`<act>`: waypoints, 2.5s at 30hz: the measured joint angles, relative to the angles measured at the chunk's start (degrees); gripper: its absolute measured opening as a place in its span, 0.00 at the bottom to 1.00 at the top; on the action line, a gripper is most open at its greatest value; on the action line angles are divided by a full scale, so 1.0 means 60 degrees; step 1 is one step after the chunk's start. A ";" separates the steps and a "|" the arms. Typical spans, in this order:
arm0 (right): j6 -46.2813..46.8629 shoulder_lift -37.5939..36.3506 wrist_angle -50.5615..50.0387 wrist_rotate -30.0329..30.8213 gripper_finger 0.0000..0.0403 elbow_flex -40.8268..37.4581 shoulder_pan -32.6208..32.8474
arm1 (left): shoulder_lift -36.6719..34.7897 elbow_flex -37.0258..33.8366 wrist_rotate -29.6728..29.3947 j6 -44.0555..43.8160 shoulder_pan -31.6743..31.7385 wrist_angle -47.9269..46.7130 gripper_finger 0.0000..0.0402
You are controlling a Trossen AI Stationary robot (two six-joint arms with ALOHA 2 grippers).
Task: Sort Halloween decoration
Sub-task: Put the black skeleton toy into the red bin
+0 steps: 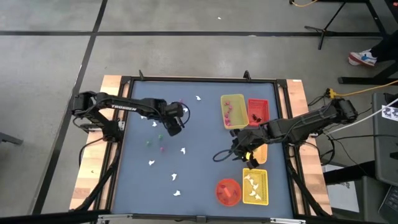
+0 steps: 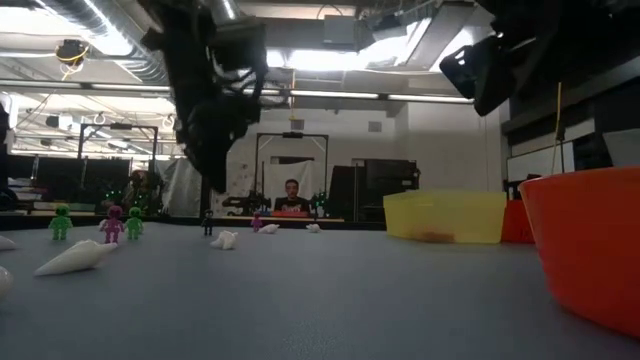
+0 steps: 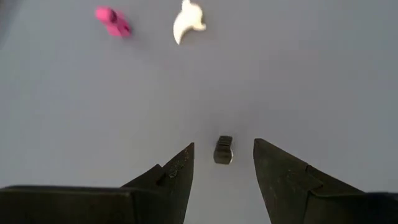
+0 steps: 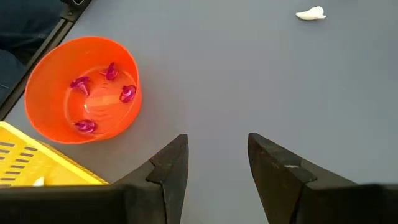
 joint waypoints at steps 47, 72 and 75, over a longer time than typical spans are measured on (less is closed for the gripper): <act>-0.0021 0.0011 0.0435 0.0099 0.41 -0.0124 0.0022 | 0.0000 -0.2174 0.0052 -0.0017 0.0052 0.3026 0.06; -0.0005 0.0015 0.1143 0.2558 0.41 -0.0122 0.0033 | 0.0000 -0.1578 0.2680 -0.1904 -0.0433 0.7881 0.06; -0.0004 0.0015 0.1835 0.3663 0.41 -0.0120 0.0033 | 0.0000 -0.1500 0.2694 -0.2416 -0.0655 0.8985 0.06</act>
